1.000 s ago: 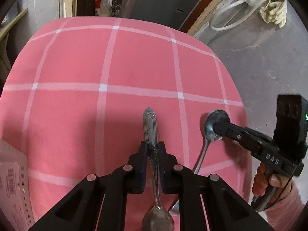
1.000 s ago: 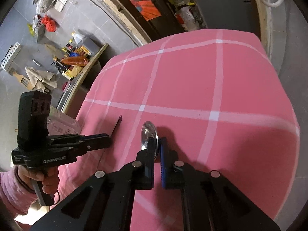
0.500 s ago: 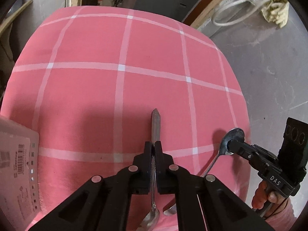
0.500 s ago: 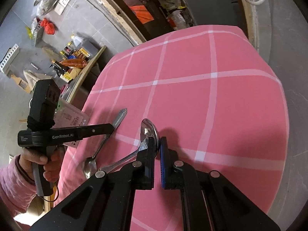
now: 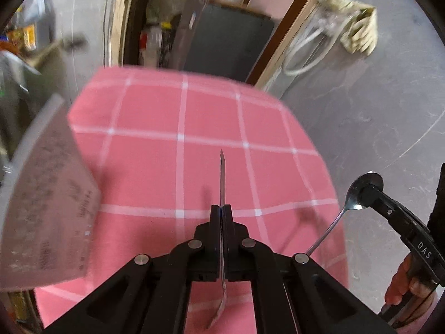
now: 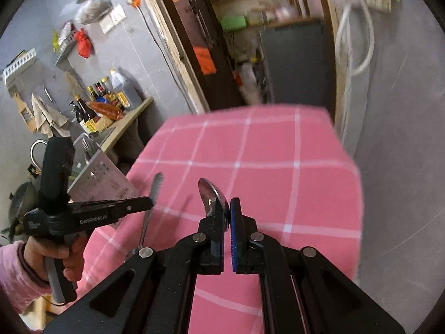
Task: Organize utensils
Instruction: 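Lift both spoons off the tablecloth with both grippers, then carry both spoons over the white caddy with both grippers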
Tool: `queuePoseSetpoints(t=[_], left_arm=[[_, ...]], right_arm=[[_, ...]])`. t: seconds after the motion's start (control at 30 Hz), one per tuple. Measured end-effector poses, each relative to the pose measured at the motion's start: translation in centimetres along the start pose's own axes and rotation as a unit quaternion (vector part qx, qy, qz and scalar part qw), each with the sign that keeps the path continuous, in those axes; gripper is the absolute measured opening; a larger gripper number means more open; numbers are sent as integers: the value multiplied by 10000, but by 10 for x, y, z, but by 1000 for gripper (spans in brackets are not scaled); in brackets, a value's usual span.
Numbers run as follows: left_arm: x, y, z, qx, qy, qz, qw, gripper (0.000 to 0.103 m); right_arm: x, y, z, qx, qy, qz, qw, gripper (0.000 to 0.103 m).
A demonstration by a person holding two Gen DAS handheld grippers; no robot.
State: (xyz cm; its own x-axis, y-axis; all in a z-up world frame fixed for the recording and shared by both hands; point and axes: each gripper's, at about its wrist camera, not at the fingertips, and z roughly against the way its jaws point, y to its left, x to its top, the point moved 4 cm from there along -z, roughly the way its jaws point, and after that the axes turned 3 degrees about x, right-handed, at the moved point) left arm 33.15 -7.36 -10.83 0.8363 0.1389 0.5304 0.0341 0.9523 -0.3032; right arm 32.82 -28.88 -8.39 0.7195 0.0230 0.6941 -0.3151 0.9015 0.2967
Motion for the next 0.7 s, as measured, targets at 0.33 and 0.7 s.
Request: queuePoseSetpoints(t=[0.33, 0.7], left_arm=[[30, 3, 81, -132, -907, -257, 9955, 2], [65, 32, 169, 41, -1505, -599, 9868, 2]], right_arm=[[34, 57, 48, -474, -644, 368, 9961, 3], [96, 140, 60, -305, -1308, 813, 9876, 3]])
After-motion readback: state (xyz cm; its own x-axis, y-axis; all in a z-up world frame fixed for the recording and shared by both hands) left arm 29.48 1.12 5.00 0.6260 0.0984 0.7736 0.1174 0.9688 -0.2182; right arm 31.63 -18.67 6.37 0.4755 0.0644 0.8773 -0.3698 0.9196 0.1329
